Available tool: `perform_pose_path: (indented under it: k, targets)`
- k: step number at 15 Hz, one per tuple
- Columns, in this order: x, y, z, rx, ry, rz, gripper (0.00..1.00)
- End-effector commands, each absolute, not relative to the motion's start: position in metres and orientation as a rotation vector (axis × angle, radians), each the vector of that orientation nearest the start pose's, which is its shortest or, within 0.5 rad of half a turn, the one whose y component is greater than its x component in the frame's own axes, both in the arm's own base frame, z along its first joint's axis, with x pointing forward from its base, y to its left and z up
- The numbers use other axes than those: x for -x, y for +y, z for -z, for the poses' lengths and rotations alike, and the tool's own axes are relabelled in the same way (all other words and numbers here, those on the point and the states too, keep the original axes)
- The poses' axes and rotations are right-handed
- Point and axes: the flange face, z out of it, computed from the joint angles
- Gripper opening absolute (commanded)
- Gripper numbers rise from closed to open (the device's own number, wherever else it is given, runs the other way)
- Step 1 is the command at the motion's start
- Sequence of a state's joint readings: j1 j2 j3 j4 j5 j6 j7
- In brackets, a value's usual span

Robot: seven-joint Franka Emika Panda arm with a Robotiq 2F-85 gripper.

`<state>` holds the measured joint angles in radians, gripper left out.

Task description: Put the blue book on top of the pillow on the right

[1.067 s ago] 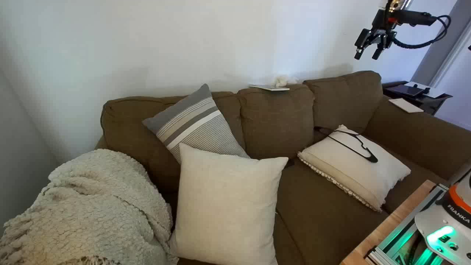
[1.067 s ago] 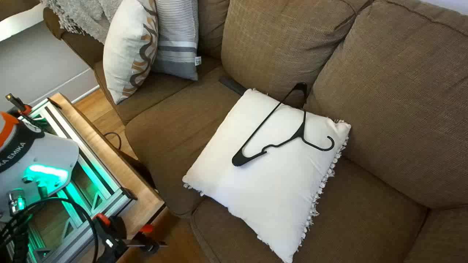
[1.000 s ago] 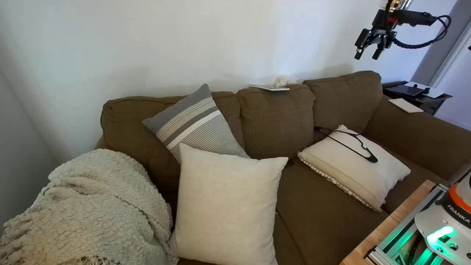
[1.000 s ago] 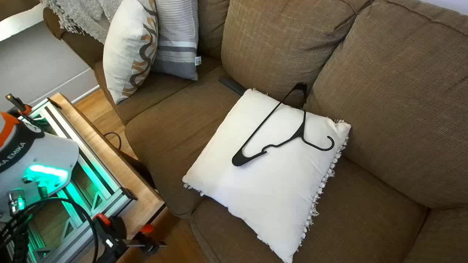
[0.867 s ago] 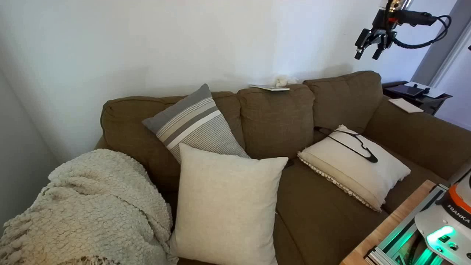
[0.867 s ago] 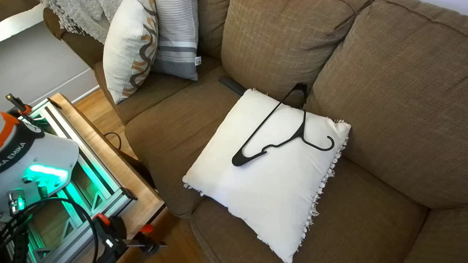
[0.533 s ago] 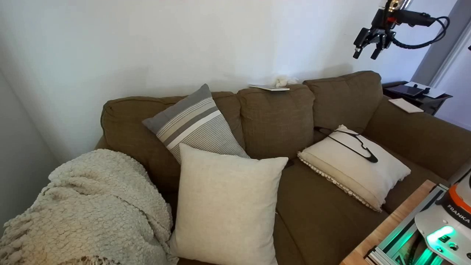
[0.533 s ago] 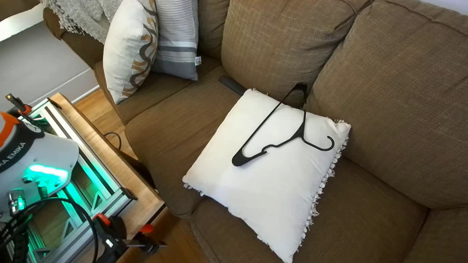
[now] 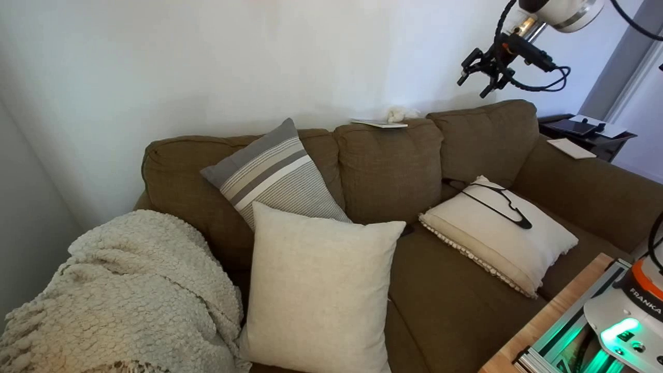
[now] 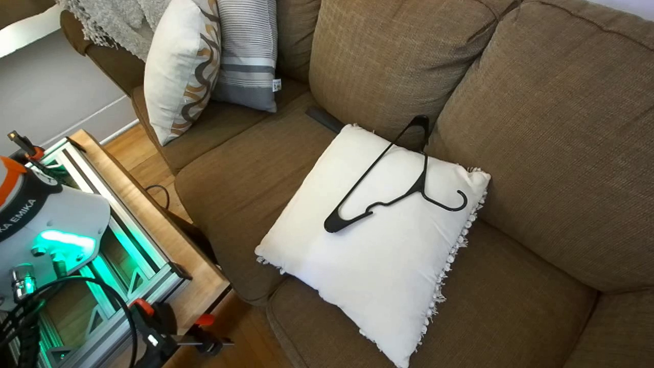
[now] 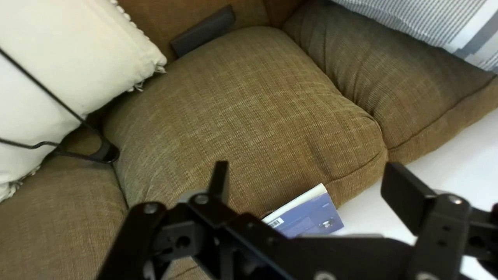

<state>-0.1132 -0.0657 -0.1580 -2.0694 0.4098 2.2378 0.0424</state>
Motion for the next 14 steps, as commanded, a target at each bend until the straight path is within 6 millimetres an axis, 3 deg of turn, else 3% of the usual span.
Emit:
perform_pose_path:
  k: [1,3,4,7,10,11,14]
  targets:
    - [-0.591,-0.145,-0.430,2.510,0.884,0.290,1.00]
    - [-0.607,-0.150,-0.405,2.402,0.921,0.216,1.00]
    - [-0.586,-0.141,-0.421,2.490,0.886,0.265,1.00]
    - [-0.607,-0.146,-0.397,2.442,0.925,0.232,1.00]
    - [-0.610,-0.147,-0.402,2.435,0.920,0.237,1.00]
    - [-0.626,-0.141,-0.394,2.359,1.103,0.251,1.00]
    - [-0.669,-0.131,-0.354,2.274,1.290,0.313,1.00]
